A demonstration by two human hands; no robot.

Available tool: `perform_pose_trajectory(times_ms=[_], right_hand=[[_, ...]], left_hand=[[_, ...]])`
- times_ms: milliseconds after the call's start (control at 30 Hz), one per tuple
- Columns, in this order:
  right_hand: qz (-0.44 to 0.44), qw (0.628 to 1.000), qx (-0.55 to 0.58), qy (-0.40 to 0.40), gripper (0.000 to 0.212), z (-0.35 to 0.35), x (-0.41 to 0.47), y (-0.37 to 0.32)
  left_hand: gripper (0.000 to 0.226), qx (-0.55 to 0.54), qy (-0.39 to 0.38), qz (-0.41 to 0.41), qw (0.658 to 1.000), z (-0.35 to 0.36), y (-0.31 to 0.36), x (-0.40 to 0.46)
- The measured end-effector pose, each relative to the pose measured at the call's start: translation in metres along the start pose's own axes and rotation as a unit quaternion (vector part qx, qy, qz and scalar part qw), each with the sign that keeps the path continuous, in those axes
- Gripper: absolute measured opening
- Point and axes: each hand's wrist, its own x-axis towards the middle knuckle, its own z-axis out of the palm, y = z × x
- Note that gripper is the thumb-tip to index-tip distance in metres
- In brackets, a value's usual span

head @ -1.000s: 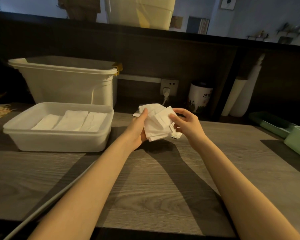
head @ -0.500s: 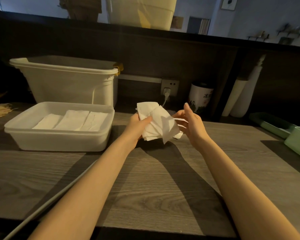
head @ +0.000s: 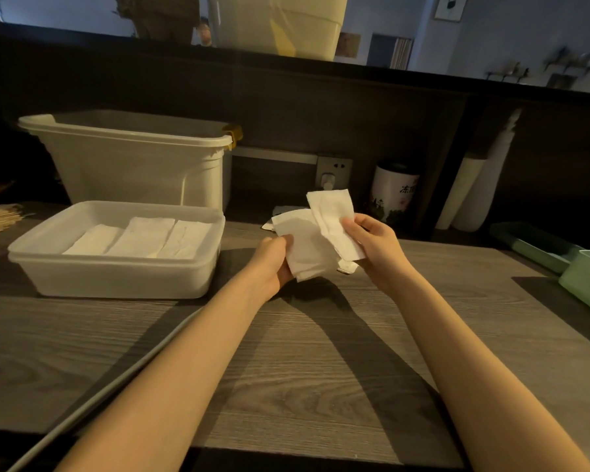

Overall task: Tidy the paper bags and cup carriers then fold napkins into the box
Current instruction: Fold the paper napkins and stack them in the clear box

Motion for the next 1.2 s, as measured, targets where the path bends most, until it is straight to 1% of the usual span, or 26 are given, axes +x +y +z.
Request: perform_pose_trajectory(times_ms=[33,200,300,400,500,567,667,700,733,800,833,900,967,1067,1133,1200], right_hand=[[-0.004,1.0,-0.001,0.008,0.013,0.003,0.0,0.001],[-0.017,0.993,-0.098,0.063,0.019,0.016,0.001,0.008],[-0.026,0.988,-0.124,0.086,0.019,0.018,0.001,0.012],[-0.042,0.985,-0.142,0.092,0.017,0.021,0.002,0.015],[-0.027,0.984,-0.154,0.084,0.013,0.024,0.003,0.015],[-0.021,0.986,-0.152,0.072,0.012,0.023,0.003,0.013],[-0.027,0.989,-0.113,0.088,0.017,0.013,0.007,0.012],[-0.036,0.986,-0.125,0.104,0.017,0.007,0.008,0.014],[-0.049,0.977,-0.169,0.121,0.017,0.001,0.01,0.017],[-0.076,0.937,-0.311,0.138,0.018,-0.013,0.013,0.026],[-0.081,0.912,-0.379,0.133,0.02,-0.018,0.013,0.029],[-0.078,0.872,-0.475,0.092,0.027,-0.025,0.012,0.034],[-0.076,0.846,-0.525,0.05,0.035,-0.028,0.011,0.036],[-0.085,0.825,-0.559,0.024,0.042,-0.025,0.012,0.038],[-0.103,0.813,-0.572,0.02,0.041,-0.023,0.012,0.038],[-0.124,0.8,-0.586,0.023,0.034,-0.022,0.012,0.038]], left_hand=[[0.021,-0.001,-0.006,-0.005,1.0,0.001,-0.001,-0.001],[0.04,0.01,-0.077,-0.006,0.997,0.008,-0.006,-0.001],[0.044,0.044,-0.09,0.005,0.995,0.009,-0.007,0.001],[0.037,0.092,-0.072,0.035,0.993,0.01,-0.008,-0.002],[0.039,0.17,-0.026,0.07,0.983,0.009,-0.009,0.0],[0.039,0.203,-0.003,0.087,0.975,0.007,-0.008,0.001],[0.037,0.203,0.007,0.105,0.973,0.001,-0.004,0.003],[0.038,0.197,0.016,0.108,0.974,0.0,-0.002,0.004],[0.039,0.19,0.027,0.11,0.975,-0.003,0.0,0.005],[0.04,0.182,0.042,0.117,0.975,-0.007,0.003,0.008],[0.041,0.183,0.046,0.12,0.975,-0.009,0.005,0.008],[0.041,0.19,0.052,0.124,0.973,-0.012,0.007,0.011],[0.042,0.196,0.061,0.126,0.97,-0.015,0.009,0.013],[0.042,0.201,0.068,0.123,0.969,-0.017,0.009,0.016],[0.042,0.206,0.07,0.12,0.969,-0.018,0.008,0.017],[0.042,0.212,0.074,0.122,0.967,-0.019,0.008,0.018]])
